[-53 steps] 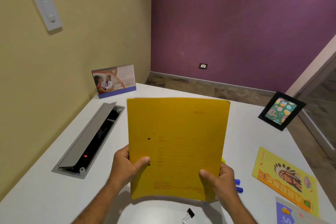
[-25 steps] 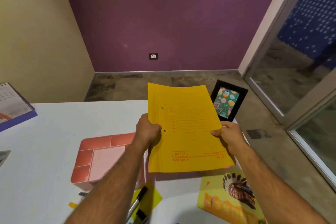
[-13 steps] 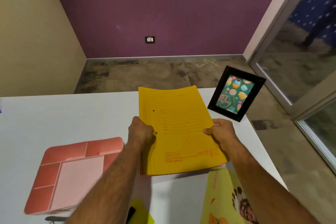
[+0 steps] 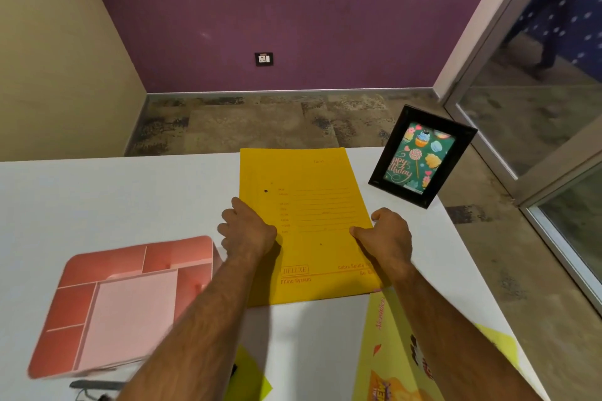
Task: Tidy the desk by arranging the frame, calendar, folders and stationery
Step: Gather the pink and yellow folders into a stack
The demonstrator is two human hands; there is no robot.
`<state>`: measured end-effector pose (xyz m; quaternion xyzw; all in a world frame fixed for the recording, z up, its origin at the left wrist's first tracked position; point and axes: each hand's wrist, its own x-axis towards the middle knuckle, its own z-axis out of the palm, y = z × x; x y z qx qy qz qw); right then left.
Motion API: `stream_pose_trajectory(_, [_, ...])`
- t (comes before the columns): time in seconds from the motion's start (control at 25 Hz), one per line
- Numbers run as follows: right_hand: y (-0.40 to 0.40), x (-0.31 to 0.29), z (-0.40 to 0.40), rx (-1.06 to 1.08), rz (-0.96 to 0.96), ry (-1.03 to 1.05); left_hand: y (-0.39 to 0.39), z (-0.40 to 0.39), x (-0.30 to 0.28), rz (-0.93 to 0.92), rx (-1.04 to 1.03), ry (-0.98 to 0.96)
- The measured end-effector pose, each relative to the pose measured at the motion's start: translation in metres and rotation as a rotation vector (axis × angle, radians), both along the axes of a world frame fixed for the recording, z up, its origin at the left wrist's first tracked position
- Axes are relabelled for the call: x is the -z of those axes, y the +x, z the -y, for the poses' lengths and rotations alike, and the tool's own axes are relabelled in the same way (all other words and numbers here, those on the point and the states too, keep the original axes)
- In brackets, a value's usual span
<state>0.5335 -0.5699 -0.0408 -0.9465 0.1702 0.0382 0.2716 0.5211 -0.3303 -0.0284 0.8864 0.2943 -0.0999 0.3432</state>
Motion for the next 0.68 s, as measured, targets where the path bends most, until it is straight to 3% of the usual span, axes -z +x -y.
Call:
stream_pose_trajectory(0.24, [-0.02, -0.01, 0.023, 0.071, 0.105, 0.123, -0.026, 0.018, -0.009, 0.107, 0.109, 0.112])
stream_pose_trajectory(0.4, [-0.054, -0.022, 0.062, -0.07, 0.114, 0.191, -0.058, 0.045, -0.013, 0.282, 0.184, -0.087])
stream_pose_trajectory(0.52, [-0.087, -0.024, 0.103, -0.243, -0.049, 0.164, -0.09, 0.071, -0.012, 0.198, 0.192, -0.285])
stream_pose_trajectory(0.68, [-0.124, -0.023, 0.14, -0.425, -0.298, -0.12, -0.139, 0.103, -0.011, -0.052, 0.185, -0.358])
